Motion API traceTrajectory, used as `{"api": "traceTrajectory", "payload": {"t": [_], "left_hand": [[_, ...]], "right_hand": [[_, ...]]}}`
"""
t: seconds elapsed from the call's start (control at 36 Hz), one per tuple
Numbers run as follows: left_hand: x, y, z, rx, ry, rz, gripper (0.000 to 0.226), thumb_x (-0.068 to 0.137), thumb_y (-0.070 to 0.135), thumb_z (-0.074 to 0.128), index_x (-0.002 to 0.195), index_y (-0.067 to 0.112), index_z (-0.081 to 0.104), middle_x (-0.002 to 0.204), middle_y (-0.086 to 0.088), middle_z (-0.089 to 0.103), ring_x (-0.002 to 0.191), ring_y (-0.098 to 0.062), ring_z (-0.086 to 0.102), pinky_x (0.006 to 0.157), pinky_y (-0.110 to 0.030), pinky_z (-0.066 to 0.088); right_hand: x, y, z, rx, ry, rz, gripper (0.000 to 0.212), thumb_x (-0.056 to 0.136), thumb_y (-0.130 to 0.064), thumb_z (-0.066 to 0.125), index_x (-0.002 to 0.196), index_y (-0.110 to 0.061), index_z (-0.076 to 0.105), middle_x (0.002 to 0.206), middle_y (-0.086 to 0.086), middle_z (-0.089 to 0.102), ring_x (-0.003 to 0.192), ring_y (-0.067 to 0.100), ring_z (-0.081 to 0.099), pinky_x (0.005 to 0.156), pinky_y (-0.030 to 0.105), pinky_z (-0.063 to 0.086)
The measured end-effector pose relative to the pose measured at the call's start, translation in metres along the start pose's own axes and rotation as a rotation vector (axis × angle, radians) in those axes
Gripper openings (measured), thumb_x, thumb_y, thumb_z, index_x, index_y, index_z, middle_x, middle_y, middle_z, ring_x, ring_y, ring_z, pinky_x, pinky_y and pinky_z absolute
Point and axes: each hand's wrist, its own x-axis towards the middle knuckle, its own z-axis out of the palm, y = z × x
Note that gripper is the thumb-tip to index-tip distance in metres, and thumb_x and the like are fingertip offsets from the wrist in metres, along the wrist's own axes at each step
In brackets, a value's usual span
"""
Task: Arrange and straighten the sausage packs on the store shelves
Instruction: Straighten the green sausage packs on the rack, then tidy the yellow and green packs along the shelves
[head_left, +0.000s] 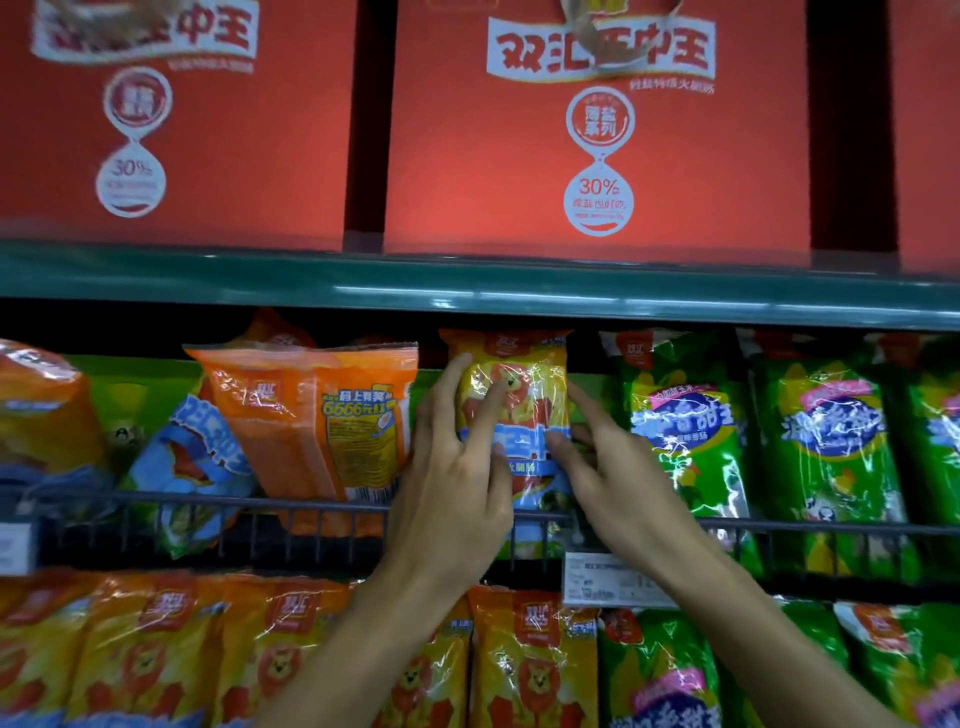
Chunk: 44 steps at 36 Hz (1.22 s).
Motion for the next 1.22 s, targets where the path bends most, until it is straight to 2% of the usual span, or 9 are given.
{"api": "traceTrajectory", "payload": {"t": [0.11,0.19,0.28,0.5,0.67,0.81,1.0,1.08,1.22], "left_hand": [[-0.002,-0.001,0.004,0.130,-0.077,0.115,0.061,0.099,0.014,0.050,0.157,0.023,0.036,0.170,0.005,0.011,0.158,-0.015,-0.002,0.124,-0.036,0.020],[-0.002,-0.008,0.007,0.154,-0.146,0.157,0.060,0.103,0.019,0.038,0.161,0.025,0.025,0.170,0.007,0.011,0.157,-0.012,-0.002,0.128,-0.043,0.017],[-0.002,-0.012,0.008,0.173,-0.178,0.160,0.060,0.103,0.030,0.022,0.162,0.022,0.020,0.171,0.005,0.006,0.157,-0.013,-0.006,0.128,-0.044,0.016],[-0.004,-0.014,0.009,0.234,-0.222,0.218,0.062,0.105,0.037,0.012,0.163,0.015,0.007,0.171,-0.001,-0.010,0.156,-0.018,-0.019,0.128,-0.044,0.004],[-0.032,-0.027,-0.019,-0.021,-0.236,0.310,0.047,0.106,0.031,0.044,0.150,0.016,0.049,0.166,0.002,0.029,0.156,-0.012,0.009,0.127,-0.026,0.001],[-0.067,-0.066,-0.065,-0.224,-0.209,0.345,0.040,0.104,0.016,0.055,0.143,0.017,0.057,0.158,0.006,0.041,0.150,-0.010,0.031,0.119,-0.033,0.037],[-0.079,-0.102,-0.116,-0.369,0.137,0.062,0.047,0.099,0.018,0.063,0.144,0.021,0.050,0.138,0.012,0.048,0.132,-0.012,0.051,0.112,-0.022,0.039],[-0.074,-0.098,-0.124,-0.403,0.148,-0.103,0.064,0.097,0.024,0.066,0.152,0.028,0.033,0.132,0.013,0.044,0.126,-0.010,0.050,0.108,-0.014,0.036],[-0.056,-0.097,-0.129,-0.361,0.086,-0.251,0.079,0.094,0.029,0.072,0.156,0.032,0.023,0.149,0.017,0.032,0.138,0.003,0.033,0.113,-0.012,0.028]], "right_hand": [[-0.004,0.001,0.003,-0.133,0.047,-0.059,0.061,0.105,-0.040,0.046,0.158,-0.034,0.017,0.108,0.006,0.073,0.090,0.017,0.071,0.075,0.041,0.059],[-0.011,0.002,0.005,-0.206,0.178,-0.166,0.064,0.104,-0.036,0.051,0.159,-0.031,0.019,0.161,-0.010,0.029,0.127,-0.007,0.040,0.101,0.030,0.047],[-0.014,0.005,0.007,-0.316,0.182,-0.263,0.063,0.103,-0.033,0.052,0.159,-0.028,0.024,0.165,-0.018,0.012,0.131,-0.014,0.028,0.092,0.018,0.041],[-0.013,0.009,0.014,-0.391,0.154,-0.279,0.055,0.106,-0.036,0.046,0.157,-0.025,0.032,0.162,-0.017,0.026,0.150,0.000,0.019,0.114,0.021,0.027],[-0.015,0.007,0.013,-0.374,0.142,-0.251,0.056,0.102,-0.039,0.046,0.155,-0.025,0.037,0.160,-0.016,0.031,0.148,0.005,0.029,0.112,0.031,0.035],[-0.024,-0.010,0.016,-0.246,0.213,-0.188,0.050,0.098,-0.033,0.057,0.145,-0.018,0.053,0.152,-0.007,0.046,0.142,0.010,0.041,0.117,0.039,0.037],[-0.042,-0.077,0.042,0.011,0.101,-0.189,0.061,0.094,-0.030,0.065,0.150,-0.033,0.041,0.145,-0.028,0.046,0.135,-0.010,0.042,0.108,0.012,0.038],[-0.035,-0.103,0.057,0.059,-0.038,-0.108,0.075,0.088,-0.047,0.062,0.152,-0.045,0.023,0.142,-0.039,0.038,0.133,-0.005,0.047,0.109,0.021,0.041],[-0.022,-0.120,0.071,0.098,-0.071,-0.015,0.077,0.085,-0.047,0.068,0.148,-0.026,0.030,0.127,-0.010,0.064,0.113,0.006,0.065,0.100,0.037,0.054]]}}
